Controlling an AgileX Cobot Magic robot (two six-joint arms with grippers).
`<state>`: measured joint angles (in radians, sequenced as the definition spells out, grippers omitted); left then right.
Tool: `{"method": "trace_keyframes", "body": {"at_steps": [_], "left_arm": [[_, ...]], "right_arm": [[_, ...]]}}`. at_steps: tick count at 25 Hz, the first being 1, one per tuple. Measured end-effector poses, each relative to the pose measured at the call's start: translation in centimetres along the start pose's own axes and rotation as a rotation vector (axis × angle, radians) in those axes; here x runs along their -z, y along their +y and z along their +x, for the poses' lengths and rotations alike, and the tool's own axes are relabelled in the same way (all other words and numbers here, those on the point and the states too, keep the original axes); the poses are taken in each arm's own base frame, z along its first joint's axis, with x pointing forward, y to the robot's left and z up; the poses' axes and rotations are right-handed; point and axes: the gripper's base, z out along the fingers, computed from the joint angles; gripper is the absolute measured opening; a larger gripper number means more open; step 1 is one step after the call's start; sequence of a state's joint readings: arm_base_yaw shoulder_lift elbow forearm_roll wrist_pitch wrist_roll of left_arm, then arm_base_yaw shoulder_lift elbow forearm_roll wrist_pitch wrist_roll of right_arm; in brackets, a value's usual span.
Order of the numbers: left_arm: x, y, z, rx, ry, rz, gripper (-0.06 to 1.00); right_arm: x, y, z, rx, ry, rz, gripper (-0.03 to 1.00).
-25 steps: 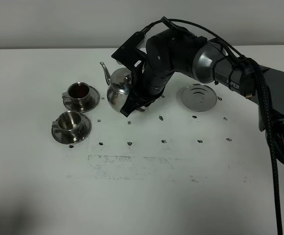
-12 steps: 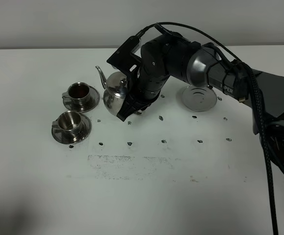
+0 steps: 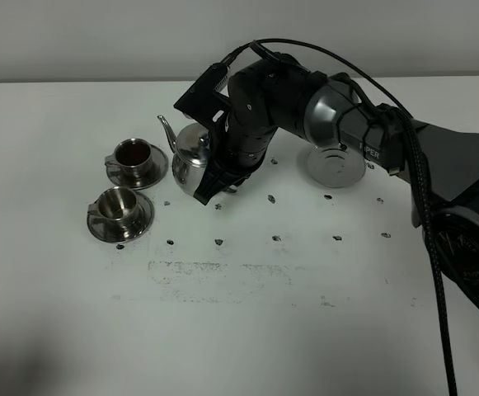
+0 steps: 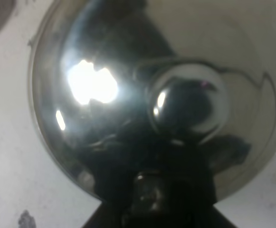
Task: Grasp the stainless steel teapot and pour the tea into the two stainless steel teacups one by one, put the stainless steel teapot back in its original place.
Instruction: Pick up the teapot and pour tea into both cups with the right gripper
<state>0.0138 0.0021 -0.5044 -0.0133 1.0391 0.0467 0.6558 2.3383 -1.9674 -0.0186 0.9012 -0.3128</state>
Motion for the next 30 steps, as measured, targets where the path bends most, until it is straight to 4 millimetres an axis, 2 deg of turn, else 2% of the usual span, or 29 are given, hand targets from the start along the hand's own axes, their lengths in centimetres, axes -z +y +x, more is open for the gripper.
{"method": "trace_keyframes", "body": {"at_steps": [4,7,11,15,20,25,30], "left_arm": [[0.0,0.0,0.0,0.000,0.000,0.000,0.61],[0.0,0.0,0.0,0.000,0.000,0.000,0.61],[0.0,0.0,0.0,0.000,0.000,0.000,0.61],[0.0,0.0,0.0,0.000,0.000,0.000,0.61],[0.0,0.0,0.0,0.000,0.000,0.000,0.61],[0.0,0.0,0.0,0.000,0.000,0.000,0.61],[0.0,0.0,0.0,0.000,0.000,0.000,0.61]], "right_arm": [[1.4,0.8,-0.5,0.031,0.005,0.006,0.20],[3.3,1.7,-0.8,0.049,0.011,-0.002,0.20],[5.2,3.4,-0.2,0.094,-0.005,-0.010,0.20],[5.9,5.7,0.6,0.257,0.010,0.005,0.20],[6.0,7.8,0.3,0.562,0.017,0.036,0.20],[6.1,7.9,-0.1,0.827,0.020,0.101,0.20],[5.9,7.3,-1.8,0.922,-0.008,0.175,0.20]]}}
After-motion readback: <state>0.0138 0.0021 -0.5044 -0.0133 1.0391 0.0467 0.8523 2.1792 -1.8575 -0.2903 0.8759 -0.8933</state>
